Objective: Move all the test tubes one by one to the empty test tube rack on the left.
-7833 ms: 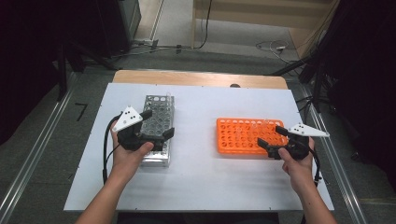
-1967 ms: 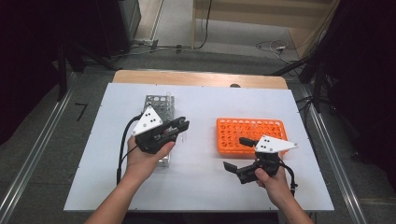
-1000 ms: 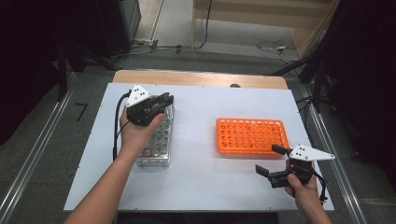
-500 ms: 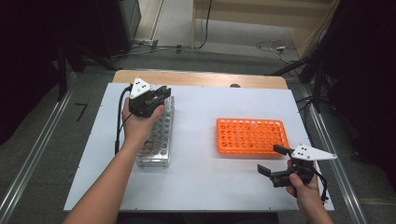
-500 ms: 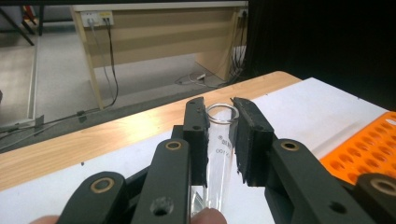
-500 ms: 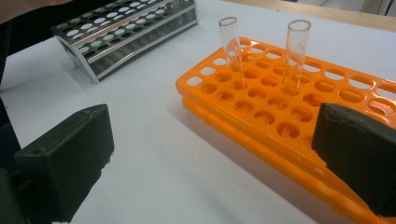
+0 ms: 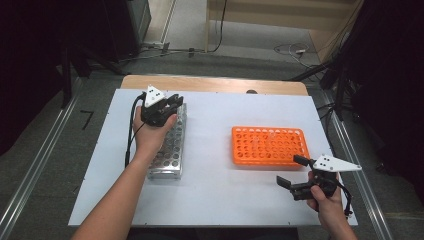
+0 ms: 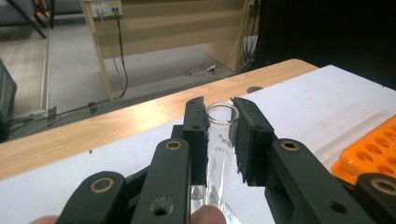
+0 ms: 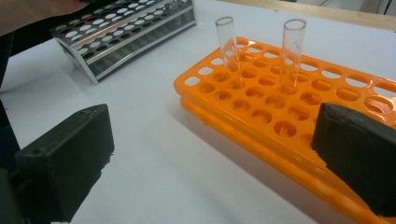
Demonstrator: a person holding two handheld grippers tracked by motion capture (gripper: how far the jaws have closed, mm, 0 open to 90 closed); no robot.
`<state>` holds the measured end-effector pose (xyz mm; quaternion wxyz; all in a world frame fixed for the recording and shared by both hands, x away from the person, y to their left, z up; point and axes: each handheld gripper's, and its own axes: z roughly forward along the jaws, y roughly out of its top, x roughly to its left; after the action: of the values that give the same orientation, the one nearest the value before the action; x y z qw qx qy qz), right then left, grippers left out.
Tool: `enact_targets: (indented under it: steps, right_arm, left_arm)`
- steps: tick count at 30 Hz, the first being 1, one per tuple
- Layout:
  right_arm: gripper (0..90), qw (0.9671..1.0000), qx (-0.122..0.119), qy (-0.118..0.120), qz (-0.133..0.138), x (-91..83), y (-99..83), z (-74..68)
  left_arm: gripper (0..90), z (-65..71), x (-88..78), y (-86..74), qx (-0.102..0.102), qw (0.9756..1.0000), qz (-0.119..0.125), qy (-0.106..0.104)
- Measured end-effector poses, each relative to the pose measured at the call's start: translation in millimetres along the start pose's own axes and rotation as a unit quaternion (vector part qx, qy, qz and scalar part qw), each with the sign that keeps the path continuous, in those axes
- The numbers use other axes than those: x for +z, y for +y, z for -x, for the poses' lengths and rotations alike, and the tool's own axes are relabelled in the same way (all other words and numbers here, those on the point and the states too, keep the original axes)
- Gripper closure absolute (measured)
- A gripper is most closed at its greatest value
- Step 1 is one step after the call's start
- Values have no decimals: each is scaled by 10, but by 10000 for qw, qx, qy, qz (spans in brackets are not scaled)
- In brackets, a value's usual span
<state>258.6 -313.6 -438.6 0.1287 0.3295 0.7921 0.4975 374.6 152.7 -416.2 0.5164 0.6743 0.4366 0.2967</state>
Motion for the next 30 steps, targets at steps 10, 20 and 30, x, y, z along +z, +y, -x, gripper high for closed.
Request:
enact_targets:
  steps: [10, 20, 30]
  right_arm:
    - [0, 10000, 25, -3, -39, 13, -9, -2]
    - [0, 10000, 26, -5, -75, 39, -21, 4]
    - [0, 9999, 129, -12, -10, 36, -20, 34]
  left_arm:
    - [756, 14, 53, -116, 67, 9988, -476, 109]
    - [726, 30, 67, -134, 109, 9964, -831, 91]
    - [486, 15, -52, -74, -191, 9974, -679, -146]
